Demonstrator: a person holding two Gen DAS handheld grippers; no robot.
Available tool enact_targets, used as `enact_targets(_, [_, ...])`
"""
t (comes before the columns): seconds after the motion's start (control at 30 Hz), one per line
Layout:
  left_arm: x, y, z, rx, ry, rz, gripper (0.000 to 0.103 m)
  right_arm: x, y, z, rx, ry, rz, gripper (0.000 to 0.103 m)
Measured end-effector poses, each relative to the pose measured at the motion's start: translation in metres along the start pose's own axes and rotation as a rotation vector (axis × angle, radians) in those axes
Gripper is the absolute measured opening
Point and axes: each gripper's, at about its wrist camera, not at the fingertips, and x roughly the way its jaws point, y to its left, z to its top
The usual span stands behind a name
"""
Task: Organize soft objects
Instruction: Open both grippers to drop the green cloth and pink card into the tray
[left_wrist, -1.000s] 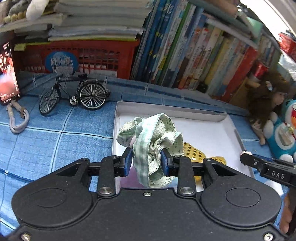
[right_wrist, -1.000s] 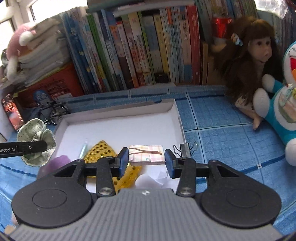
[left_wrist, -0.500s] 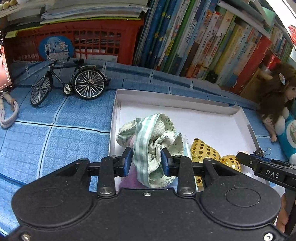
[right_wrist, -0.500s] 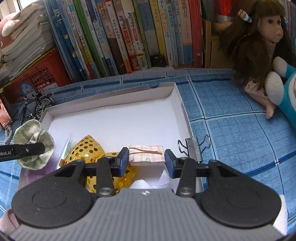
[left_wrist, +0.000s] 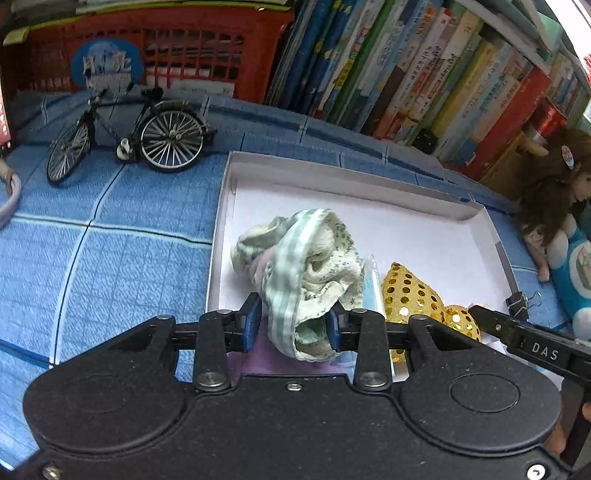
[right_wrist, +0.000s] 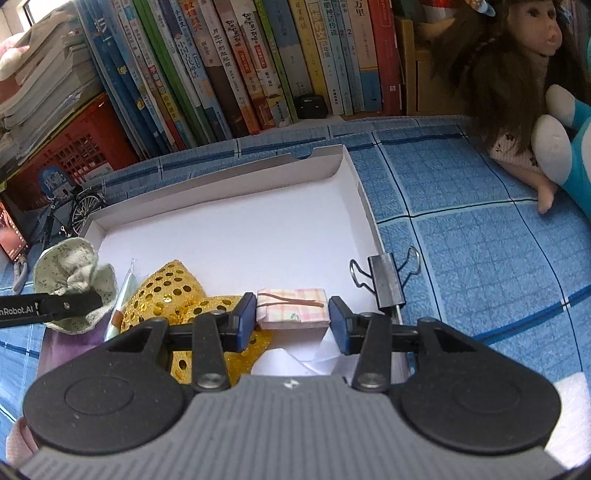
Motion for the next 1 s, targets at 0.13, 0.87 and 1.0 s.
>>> enact_targets(0.13, [0.0, 0.001, 0.0, -0.004, 0.002, 0.0, 0.038, -0.001, -0.004, 0.0, 0.014, -0.008, 0.012, 0.064])
enact_targets(0.87, [-0.098, -0.004, -0.021, 0.067, -0.178, 0.007, 0.081, -0.082, -0.008, -0.021, -0.023, -0.155, 0.095, 0.094])
enact_targets(1.0, [-0.116, 0.005, -0.035, 0.07, -0.205, -0.007, 0.082, -0.102, -0.012, -0.035, -0.055, -0.191, 0.1, 0.097])
